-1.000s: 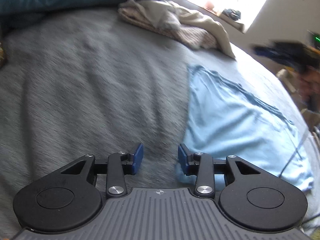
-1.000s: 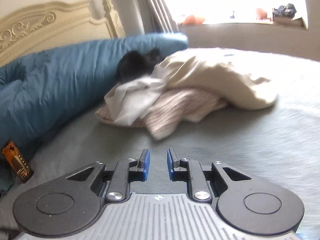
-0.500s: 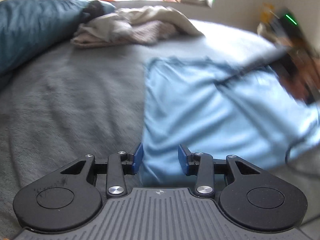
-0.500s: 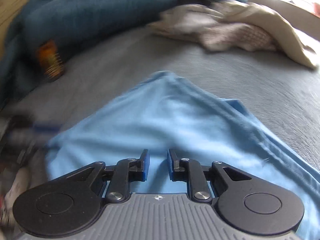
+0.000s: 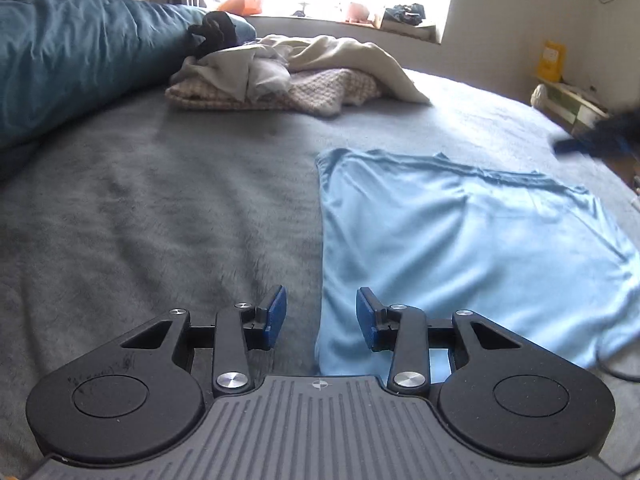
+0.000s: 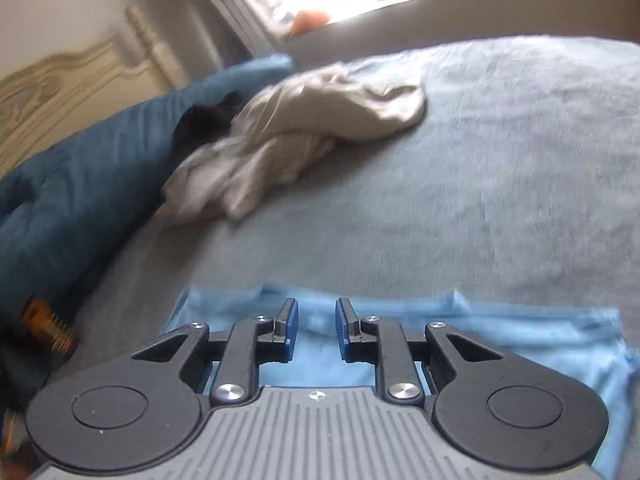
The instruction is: Fold clothes
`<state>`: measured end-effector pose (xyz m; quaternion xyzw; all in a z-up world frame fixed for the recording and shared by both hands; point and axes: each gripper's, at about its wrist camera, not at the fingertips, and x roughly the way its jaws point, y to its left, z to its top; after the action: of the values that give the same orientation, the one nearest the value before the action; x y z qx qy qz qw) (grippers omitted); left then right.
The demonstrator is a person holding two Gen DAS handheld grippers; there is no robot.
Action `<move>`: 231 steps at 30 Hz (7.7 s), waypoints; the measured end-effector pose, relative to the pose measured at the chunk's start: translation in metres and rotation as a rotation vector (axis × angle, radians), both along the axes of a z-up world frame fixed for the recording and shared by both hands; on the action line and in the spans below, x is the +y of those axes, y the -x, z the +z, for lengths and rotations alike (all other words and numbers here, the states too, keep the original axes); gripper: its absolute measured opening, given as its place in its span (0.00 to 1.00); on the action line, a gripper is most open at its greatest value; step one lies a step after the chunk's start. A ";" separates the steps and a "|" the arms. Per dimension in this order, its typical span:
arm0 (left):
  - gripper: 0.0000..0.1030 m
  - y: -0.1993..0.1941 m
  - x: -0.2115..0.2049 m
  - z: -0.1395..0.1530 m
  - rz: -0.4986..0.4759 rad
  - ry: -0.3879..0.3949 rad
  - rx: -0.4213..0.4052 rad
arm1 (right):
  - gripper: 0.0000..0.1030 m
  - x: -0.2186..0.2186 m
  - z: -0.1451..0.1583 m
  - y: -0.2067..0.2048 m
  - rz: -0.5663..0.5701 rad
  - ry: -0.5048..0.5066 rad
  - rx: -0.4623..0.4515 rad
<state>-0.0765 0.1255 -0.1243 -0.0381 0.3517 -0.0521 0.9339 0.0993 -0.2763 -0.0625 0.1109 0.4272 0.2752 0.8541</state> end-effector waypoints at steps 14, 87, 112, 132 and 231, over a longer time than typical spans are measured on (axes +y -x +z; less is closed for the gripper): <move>0.37 -0.029 -0.018 -0.006 0.035 -0.092 0.069 | 0.22 -0.139 -0.042 -0.025 -0.526 0.069 -0.019; 0.42 0.022 -0.003 -0.006 -0.122 -0.097 0.106 | 0.21 -0.037 -0.051 0.204 0.139 0.519 0.131; 0.43 0.005 -0.025 0.016 -0.206 0.008 0.002 | 0.21 0.024 -0.026 0.186 0.256 0.461 -0.152; 0.43 -0.025 -0.059 0.009 -0.398 0.187 0.091 | 0.21 -0.057 -0.024 0.148 -0.133 0.423 -0.032; 0.23 0.011 0.070 -0.013 -0.121 0.421 0.271 | 0.30 -0.083 -0.059 0.205 -0.317 0.410 0.109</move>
<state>-0.0871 0.1950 -0.1378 -0.2174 0.4567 -0.1745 0.8448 -0.1056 -0.3597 -0.1213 0.0158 0.4967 0.0390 0.8669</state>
